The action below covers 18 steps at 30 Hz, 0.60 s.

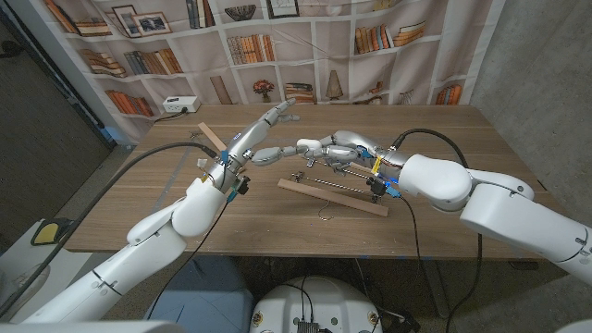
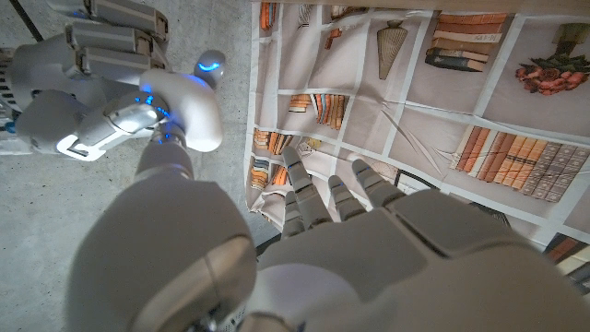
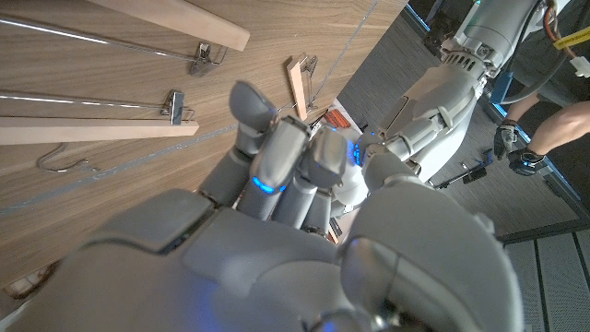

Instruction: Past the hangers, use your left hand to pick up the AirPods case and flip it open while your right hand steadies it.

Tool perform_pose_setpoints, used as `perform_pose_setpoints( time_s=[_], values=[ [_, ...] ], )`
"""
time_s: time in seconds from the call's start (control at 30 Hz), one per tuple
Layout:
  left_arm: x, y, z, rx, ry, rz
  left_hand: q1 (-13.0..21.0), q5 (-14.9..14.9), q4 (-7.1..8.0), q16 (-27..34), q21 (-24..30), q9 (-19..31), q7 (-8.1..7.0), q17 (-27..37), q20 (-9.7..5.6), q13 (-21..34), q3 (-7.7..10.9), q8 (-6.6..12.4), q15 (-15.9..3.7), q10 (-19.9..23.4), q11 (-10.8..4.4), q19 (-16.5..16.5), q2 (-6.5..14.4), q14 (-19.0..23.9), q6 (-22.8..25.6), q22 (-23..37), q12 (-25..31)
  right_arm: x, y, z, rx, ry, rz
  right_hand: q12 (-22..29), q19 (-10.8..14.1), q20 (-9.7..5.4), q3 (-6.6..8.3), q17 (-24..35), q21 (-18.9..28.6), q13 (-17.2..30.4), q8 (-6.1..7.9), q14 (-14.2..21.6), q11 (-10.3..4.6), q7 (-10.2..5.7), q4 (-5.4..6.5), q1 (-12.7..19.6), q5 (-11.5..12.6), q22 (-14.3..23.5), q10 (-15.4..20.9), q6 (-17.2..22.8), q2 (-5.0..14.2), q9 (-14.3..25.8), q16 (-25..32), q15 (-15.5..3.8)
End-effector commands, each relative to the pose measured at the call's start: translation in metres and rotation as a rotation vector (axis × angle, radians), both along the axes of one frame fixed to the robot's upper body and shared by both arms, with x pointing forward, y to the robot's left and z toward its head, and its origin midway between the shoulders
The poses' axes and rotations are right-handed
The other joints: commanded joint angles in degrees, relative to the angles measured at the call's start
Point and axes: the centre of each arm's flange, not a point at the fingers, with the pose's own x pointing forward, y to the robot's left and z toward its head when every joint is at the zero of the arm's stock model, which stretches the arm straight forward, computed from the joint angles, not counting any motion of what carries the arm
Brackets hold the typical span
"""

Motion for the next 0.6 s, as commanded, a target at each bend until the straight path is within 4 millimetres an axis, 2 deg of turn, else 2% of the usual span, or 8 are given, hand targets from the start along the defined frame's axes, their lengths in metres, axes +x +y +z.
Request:
perform_pose_setpoints(
  time_s=[0.03,0.6],
  values=[
    [-0.0023,0.0056,-0.0016,-0.015,-0.002,0.007,0.7,0.37,0.11,0.3,0.1,0.06,-0.18,0.14,0.24,0.11,-0.21,0.18,-0.33,0.46,-0.06,0.5,0.0,0.46,0.5,-0.01,0.29,-0.002,0.004,-0.0022,-0.011,-0.001,0.008,0.12,-0.03,-3.4,1.16,0.04,0.17,0.12,0.37,-0.2,-0.38,0.51,1.32,3.08,0.36,0.24,-0.09,12.62,3.42,0.25,-0.26,-0.04],
    [-0.0039,0.0116,-0.0023,-0.025,-0.005,0.009,0.33,0.65,0.6,0.34,0.11,0.08,-0.31,0.21,0.09,0.2,-0.65,0.21,-0.55,0.71,-0.2,0.57,0.21,0.57,0.61,0.0,0.38,-0.0023,0.0092,-0.0028,-0.031,-0.027,-0.013,0.33,-0.38,-3.4,1.21,0.03,-0.04,0.45,0.38,-0.29,-0.37,0.78,1.31,3.19,0.36,-0.14,-0.1,12.62,3.45,0.25,-0.29,-0.04]
  ],
)
